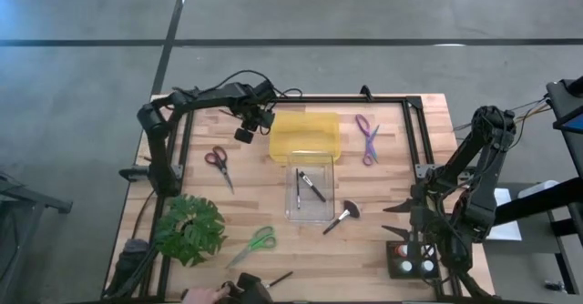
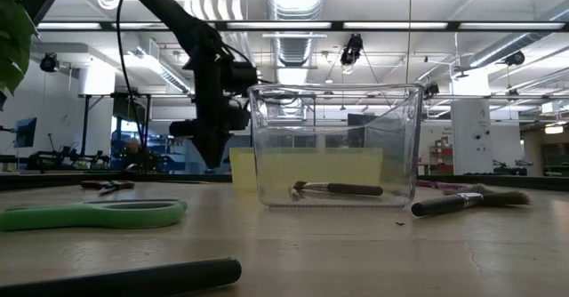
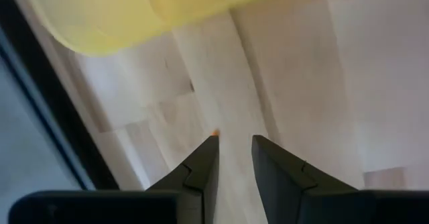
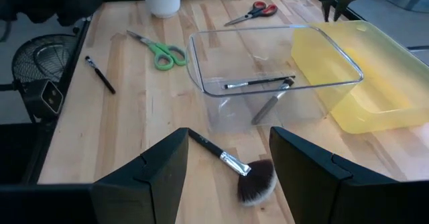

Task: Pick & Place Paint Supplies
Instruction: Put the golden paint brush into the transparent bin

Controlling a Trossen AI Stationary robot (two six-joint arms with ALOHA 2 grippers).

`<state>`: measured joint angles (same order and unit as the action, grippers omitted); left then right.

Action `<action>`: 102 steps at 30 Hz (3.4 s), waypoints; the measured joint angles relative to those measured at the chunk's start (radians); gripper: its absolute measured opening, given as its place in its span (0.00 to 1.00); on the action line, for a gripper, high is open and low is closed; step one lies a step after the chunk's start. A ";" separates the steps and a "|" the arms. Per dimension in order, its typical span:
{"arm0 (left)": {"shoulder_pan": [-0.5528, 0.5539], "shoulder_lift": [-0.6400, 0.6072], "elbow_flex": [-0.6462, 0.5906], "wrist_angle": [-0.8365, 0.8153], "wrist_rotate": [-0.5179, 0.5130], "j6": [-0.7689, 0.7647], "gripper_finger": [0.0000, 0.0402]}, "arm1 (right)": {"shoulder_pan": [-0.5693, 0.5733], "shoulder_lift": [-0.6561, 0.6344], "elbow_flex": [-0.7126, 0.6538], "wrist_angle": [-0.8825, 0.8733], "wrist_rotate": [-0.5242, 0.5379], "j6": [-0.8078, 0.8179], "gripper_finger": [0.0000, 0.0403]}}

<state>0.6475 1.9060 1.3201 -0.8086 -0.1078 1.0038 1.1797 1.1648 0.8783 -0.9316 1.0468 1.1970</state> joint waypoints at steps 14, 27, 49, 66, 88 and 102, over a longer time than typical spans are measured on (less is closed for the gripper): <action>0.056 0.097 0.056 0.006 -0.007 0.053 0.25 | -0.001 -0.021 0.002 0.003 0.007 0.006 0.52; 0.075 0.161 0.062 0.001 0.014 0.087 0.25 | -0.001 -0.029 0.002 0.003 0.033 0.008 0.52; 0.098 0.139 0.055 -0.016 0.119 0.012 0.01 | -0.001 -0.031 0.002 0.015 0.039 0.033 0.52; -0.037 -0.148 0.054 -0.092 0.288 -0.090 0.00 | 0.000 -0.031 0.002 0.036 0.036 0.022 0.52; -0.579 -0.266 0.053 0.459 0.722 -0.144 0.00 | -0.001 -0.030 0.033 0.053 0.025 -0.107 0.52; -0.546 -0.059 0.054 0.508 0.687 -0.082 0.03 | 0.000 -0.030 0.033 0.085 -0.001 -0.148 0.52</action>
<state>0.1017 1.8469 1.3739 -0.3007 0.5793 0.9223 1.1797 1.1351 0.9112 -0.8467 1.0459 1.0488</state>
